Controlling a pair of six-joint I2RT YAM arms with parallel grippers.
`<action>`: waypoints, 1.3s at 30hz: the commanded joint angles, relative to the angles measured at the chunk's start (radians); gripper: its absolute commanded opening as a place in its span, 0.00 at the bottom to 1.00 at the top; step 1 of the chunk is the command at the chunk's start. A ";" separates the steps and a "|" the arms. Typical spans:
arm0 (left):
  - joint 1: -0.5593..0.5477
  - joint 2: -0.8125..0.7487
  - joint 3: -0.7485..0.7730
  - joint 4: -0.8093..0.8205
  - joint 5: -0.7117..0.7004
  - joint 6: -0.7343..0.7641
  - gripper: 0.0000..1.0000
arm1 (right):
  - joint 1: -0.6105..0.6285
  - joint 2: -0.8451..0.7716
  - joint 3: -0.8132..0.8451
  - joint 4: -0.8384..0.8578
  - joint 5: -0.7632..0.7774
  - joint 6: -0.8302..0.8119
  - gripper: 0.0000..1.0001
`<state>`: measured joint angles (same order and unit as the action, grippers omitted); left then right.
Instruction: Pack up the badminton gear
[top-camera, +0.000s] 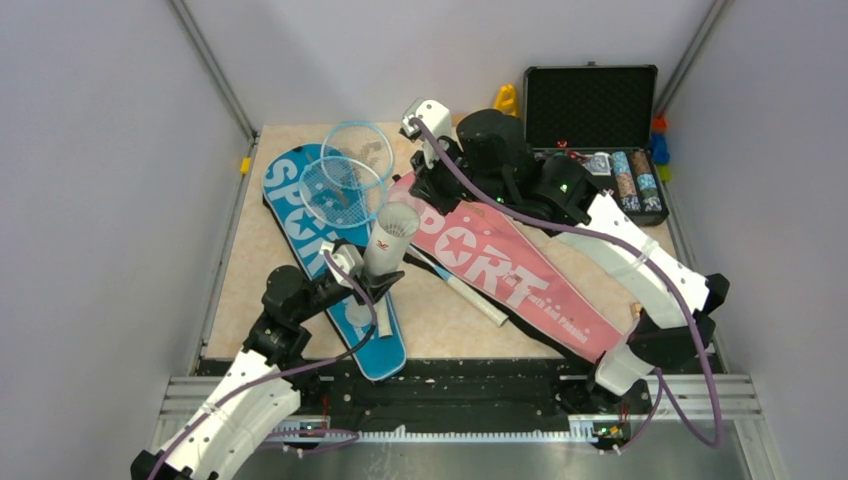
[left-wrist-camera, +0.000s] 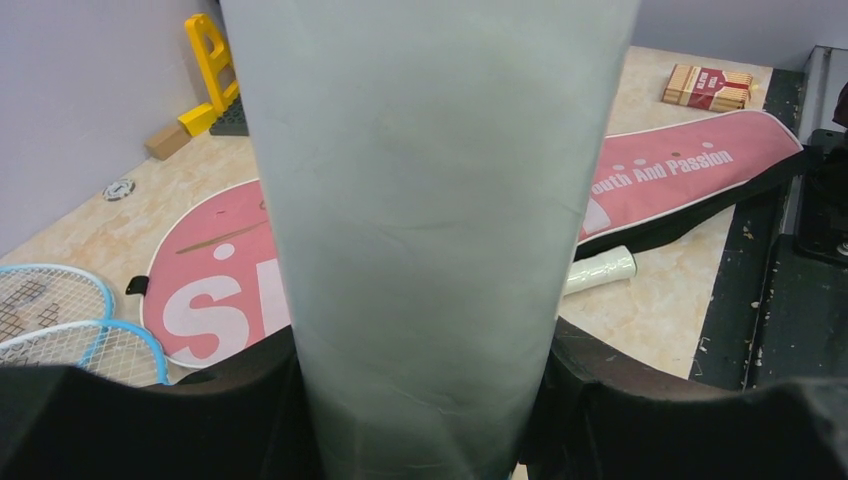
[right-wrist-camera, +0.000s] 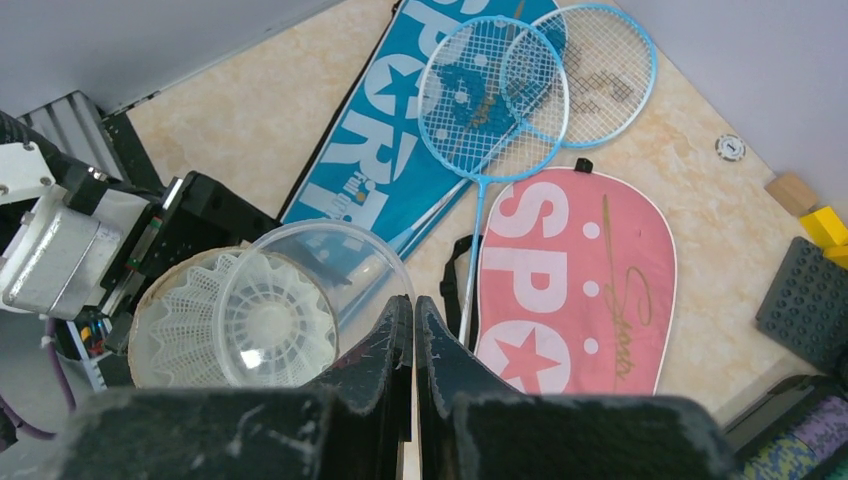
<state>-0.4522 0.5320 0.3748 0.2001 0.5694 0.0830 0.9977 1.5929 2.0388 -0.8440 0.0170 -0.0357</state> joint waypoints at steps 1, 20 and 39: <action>-0.001 -0.014 0.012 0.023 0.025 -0.004 0.52 | 0.015 0.021 0.034 -0.059 -0.044 -0.042 0.00; -0.002 -0.009 0.015 0.022 0.009 -0.012 0.53 | 0.126 0.007 0.038 -0.027 0.001 -0.096 0.00; -0.002 -0.038 0.003 0.028 0.020 -0.010 0.57 | 0.142 0.000 0.011 -0.038 0.208 -0.098 0.00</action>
<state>-0.4522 0.5125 0.3744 0.1852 0.5674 0.0830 1.1320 1.5970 2.0495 -0.8455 0.1810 -0.1299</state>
